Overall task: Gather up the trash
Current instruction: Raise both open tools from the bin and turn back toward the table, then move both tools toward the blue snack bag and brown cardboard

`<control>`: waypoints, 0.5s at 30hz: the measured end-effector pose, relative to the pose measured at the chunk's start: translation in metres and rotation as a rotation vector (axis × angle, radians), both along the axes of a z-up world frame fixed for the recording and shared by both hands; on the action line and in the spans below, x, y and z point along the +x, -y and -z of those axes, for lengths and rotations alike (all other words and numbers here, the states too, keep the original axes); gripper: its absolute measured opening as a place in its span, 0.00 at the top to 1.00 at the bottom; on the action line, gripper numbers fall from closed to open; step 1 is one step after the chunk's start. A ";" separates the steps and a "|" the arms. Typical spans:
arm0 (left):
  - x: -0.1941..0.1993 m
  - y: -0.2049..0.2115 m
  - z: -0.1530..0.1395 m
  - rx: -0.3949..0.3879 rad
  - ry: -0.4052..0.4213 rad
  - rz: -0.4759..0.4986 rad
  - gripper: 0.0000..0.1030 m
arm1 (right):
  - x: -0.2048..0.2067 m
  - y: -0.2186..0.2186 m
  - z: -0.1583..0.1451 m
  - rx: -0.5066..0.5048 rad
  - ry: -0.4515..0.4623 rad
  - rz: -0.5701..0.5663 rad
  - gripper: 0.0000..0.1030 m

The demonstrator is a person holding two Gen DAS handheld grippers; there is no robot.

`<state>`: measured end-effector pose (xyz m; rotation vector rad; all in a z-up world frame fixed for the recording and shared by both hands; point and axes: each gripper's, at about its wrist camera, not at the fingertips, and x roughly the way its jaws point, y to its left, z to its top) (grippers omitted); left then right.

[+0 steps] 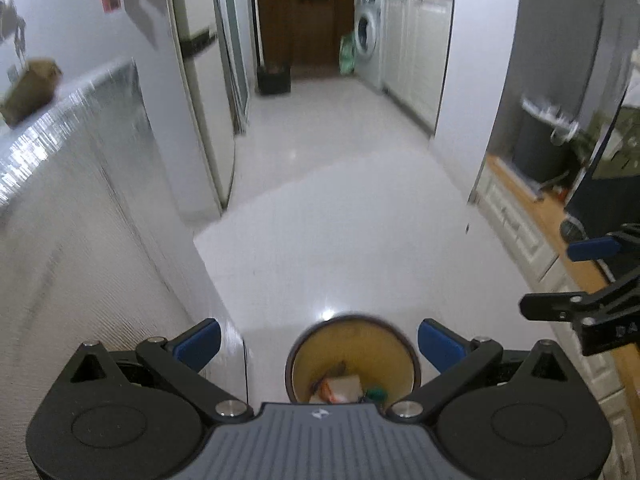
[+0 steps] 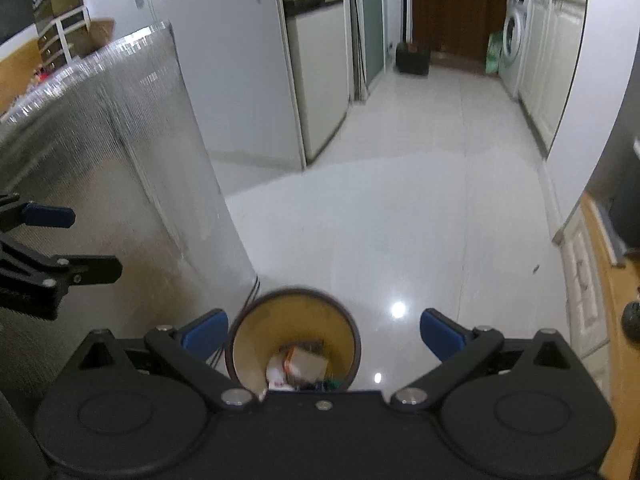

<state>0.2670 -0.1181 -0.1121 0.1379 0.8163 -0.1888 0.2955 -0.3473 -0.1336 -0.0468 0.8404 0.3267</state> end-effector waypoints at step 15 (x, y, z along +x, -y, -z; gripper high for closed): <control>-0.089 -0.033 -0.108 -0.053 0.326 -0.034 0.00 | -0.054 -0.037 -0.090 0.091 0.321 -0.088 0.00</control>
